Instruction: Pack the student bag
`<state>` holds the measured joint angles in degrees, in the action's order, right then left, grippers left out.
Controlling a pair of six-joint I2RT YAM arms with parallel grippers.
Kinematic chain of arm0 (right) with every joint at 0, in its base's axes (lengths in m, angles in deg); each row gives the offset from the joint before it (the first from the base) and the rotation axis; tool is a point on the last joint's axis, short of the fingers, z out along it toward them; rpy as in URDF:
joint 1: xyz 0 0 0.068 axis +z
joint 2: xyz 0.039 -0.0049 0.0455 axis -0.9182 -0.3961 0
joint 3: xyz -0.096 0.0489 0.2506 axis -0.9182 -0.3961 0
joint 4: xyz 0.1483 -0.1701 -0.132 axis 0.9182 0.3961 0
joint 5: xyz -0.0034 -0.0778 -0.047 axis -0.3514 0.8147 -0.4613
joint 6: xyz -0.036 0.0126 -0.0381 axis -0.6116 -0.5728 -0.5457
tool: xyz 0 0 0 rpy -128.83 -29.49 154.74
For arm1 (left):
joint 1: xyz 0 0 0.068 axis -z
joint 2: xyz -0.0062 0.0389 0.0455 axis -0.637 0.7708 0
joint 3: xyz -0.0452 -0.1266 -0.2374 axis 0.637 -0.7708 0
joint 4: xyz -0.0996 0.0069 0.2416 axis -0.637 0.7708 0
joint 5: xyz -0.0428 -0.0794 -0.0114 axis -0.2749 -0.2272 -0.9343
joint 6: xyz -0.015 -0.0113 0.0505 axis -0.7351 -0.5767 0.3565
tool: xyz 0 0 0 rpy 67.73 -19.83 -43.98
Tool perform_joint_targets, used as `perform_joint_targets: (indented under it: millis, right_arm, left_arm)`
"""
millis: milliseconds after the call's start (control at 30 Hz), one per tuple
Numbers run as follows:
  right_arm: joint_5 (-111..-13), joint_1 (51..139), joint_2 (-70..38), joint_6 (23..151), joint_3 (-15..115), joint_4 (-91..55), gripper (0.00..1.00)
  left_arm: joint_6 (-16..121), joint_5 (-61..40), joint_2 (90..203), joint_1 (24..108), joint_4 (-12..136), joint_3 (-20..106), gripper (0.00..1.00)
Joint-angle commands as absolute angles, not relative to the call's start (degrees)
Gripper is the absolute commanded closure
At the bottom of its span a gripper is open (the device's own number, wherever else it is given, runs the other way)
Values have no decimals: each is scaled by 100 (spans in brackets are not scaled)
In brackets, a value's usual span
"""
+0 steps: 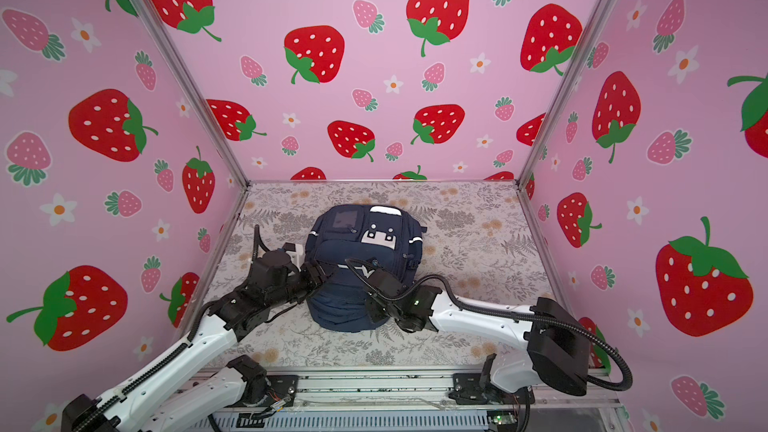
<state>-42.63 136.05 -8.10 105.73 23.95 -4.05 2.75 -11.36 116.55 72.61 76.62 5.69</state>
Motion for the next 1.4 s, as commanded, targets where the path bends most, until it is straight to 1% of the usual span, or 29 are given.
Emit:
perform_joint_targets:
  millis: [0, 167, 367, 567, 667, 700, 767, 1067, 1233, 1367]
  right_arm:
    - [-4276, 13654, -623, 10670, 2558, -269, 100]
    - [-4240, 13658, -493, 10716, 2500, -271, 100]
    - [-4230, 13654, -396, 10734, 2417, -256, 100]
    - [-4146, 13654, -312, 10721, 2317, -182, 100]
    - [-4040, 13645, -273, 10716, 2268, -124, 100]
    - [-4014, 13631, -259, 10712, 2245, -99, 100]
    - [-3975, 13574, -198, 10707, 2191, -62, 100]
    - [-3899, 13034, 381, 10552, 1907, 417, 100]
    - [-3929, 12486, 914, 10439, 1536, 655, 100]
    - [-3979, 11935, 1027, 10134, 1423, 691, 100]
  left_arm:
    - [-538, -561, 12068, 7701, 6997, 511, 35]
    - [-635, -356, 12694, 8056, 6805, 861, 35]
    - [-465, -12, 13033, 8080, 6825, 1048, 47]
    - [34, 328, 13190, 8072, 7335, 1387, 65]
    - [235, 364, 13250, 8063, 7432, 1463, 80]
    - [267, 357, 13259, 8062, 7433, 1465, 88]
    - [278, 356, 13270, 8061, 7429, 1433, 100]
    - [136, 598, 13059, 8061, 7472, 1146, 100]
    - [207, 551, 13023, 8062, 7492, 1146, 100]
    - [313, 411, 13063, 8062, 7432, 1167, 100]
